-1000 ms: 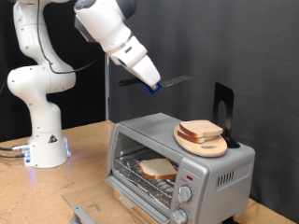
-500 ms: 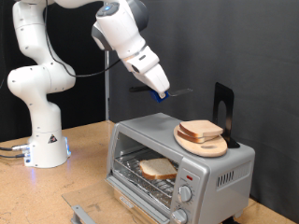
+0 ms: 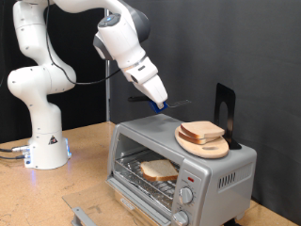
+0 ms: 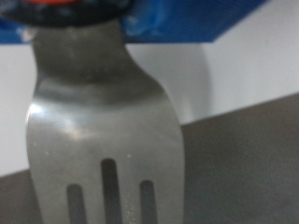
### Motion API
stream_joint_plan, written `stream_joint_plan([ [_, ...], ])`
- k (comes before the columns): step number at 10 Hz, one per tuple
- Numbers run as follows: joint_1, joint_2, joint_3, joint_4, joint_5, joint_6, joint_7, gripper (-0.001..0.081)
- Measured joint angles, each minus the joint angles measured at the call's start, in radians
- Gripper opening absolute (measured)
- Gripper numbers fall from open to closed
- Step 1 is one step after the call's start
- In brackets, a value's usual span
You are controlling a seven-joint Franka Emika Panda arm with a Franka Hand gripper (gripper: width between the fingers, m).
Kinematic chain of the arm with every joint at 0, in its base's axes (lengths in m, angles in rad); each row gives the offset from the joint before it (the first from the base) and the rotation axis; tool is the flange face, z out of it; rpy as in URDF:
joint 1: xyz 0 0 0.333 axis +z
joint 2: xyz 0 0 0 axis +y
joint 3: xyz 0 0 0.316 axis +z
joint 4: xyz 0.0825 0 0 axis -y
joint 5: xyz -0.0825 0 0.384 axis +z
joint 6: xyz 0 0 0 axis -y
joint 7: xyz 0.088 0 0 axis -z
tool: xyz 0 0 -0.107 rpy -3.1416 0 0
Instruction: Make a piece of toast with the oven
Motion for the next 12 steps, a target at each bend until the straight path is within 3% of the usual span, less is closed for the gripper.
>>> stream_joint_plan([
  [8, 0.001, 0.072, 0.009, -0.027, 0.015, 0.089, -0.044, 0.0269],
  [9, 0.001, 0.072, 0.009, -0.028, 0.021, 0.091, -0.047, 0.0338],
  [10, 0.001, 0.072, 0.009, -0.028, 0.025, 0.092, -0.049, 0.0476],
  [11, 0.001, 0.072, 0.009, -0.029, 0.026, 0.092, -0.050, 0.0476],
  [12, 0.001, 0.072, 0.009, -0.030, 0.027, 0.092, -0.050, 0.0633],
])
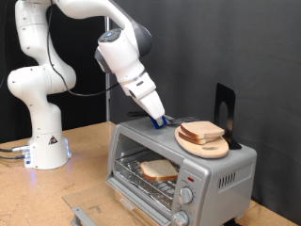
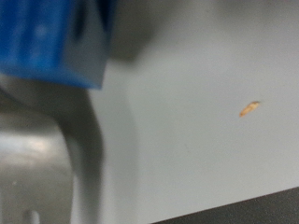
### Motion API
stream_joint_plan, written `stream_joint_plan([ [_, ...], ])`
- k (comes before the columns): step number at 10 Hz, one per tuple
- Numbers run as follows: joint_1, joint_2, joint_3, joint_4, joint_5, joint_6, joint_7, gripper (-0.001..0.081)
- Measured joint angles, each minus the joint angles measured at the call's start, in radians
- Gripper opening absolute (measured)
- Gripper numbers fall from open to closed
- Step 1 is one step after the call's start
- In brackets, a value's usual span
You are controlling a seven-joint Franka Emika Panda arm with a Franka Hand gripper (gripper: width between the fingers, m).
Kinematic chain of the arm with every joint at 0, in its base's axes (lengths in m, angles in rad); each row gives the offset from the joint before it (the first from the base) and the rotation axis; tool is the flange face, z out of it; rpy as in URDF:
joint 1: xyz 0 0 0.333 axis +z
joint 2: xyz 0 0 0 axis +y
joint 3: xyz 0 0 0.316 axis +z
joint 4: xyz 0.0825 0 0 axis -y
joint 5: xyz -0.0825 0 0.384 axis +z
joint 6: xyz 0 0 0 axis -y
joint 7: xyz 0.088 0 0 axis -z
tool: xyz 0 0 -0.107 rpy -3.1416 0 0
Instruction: Make a piece of toast with the oven
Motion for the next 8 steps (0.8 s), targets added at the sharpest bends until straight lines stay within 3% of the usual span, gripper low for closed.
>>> stream_joint_plan([
  [1, 0.000, 0.000, 0.000, 0.000, 0.000, 0.000, -0.001, 0.0672],
  [8, 0.004, -0.037, 0.009, 0.000, -0.006, -0.049, 0.011, 0.0682],
])
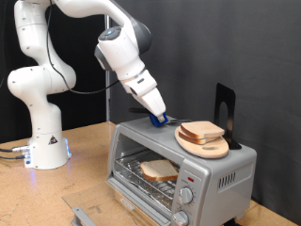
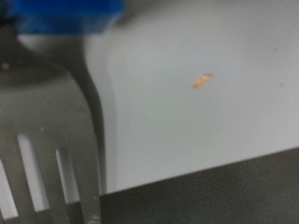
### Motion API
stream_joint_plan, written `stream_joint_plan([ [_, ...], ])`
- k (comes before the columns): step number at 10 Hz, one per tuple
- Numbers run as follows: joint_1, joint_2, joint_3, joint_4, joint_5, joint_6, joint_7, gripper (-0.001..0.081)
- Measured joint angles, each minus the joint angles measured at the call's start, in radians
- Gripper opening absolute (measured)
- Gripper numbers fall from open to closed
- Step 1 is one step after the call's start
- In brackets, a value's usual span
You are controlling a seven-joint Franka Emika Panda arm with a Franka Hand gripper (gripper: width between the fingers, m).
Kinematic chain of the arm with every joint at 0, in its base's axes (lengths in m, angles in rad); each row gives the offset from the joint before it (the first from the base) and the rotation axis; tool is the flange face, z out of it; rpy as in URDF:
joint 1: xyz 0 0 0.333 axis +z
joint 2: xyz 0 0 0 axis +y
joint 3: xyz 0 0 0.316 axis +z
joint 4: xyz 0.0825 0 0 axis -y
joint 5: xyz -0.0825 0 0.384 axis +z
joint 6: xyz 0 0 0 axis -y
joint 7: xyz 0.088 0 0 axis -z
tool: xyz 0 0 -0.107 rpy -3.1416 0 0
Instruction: Make a piece of toast with the oven
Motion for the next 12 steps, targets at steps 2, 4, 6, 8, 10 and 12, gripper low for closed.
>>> stream_joint_plan([
  [2, 0.000, -0.012, 0.005, 0.000, -0.026, -0.004, 0.039, 0.0682],
  [4, -0.004, -0.015, 0.005, 0.001, -0.060, -0.004, 0.077, 0.0682],
  [6, -0.011, -0.015, 0.005, 0.001, -0.093, -0.004, 0.108, 0.0682],
  [8, -0.021, -0.014, 0.004, 0.001, -0.114, 0.003, 0.115, 0.0682],
  [10, -0.030, -0.013, 0.004, 0.001, -0.128, 0.019, 0.116, 0.0682],
  [12, -0.043, -0.010, 0.004, 0.001, -0.137, 0.027, 0.117, 0.0682],
])
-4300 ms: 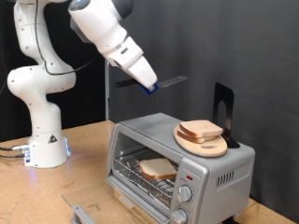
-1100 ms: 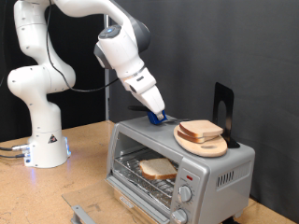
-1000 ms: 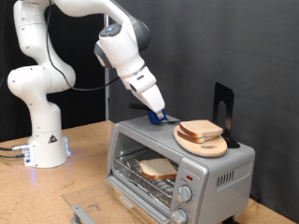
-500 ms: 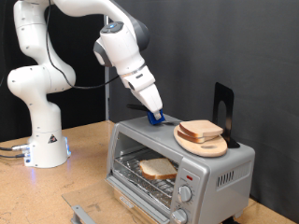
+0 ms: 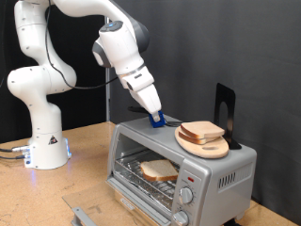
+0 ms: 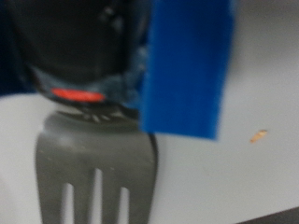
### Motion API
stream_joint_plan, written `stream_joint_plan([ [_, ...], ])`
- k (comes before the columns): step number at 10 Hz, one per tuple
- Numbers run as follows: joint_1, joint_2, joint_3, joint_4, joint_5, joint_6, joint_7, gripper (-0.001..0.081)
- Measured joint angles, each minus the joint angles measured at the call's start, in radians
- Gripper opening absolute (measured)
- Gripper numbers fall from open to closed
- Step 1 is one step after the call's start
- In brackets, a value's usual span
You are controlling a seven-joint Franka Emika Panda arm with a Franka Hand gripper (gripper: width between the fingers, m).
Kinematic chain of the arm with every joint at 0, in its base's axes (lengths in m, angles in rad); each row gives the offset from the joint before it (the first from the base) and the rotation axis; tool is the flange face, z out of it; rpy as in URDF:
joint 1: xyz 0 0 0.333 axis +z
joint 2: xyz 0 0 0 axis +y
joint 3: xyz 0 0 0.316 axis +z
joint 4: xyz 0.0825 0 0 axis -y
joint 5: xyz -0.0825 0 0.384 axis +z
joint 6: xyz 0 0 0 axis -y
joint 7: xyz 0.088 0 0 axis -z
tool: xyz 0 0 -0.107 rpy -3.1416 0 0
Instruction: Make a piece of toast with the oven
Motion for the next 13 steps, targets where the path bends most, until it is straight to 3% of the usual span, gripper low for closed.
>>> stream_joint_plan([
  [4, -0.006, 0.004, -0.017, 0.013, 0.024, -0.011, -0.002, 0.0682],
  [6, -0.003, -0.006, -0.037, 0.020, 0.089, -0.030, -0.053, 0.0682],
  [8, -0.002, -0.045, -0.102, 0.046, 0.164, -0.122, -0.127, 0.0682],
  [13, -0.042, -0.127, -0.221, 0.102, 0.137, -0.289, -0.139, 0.0682],
])
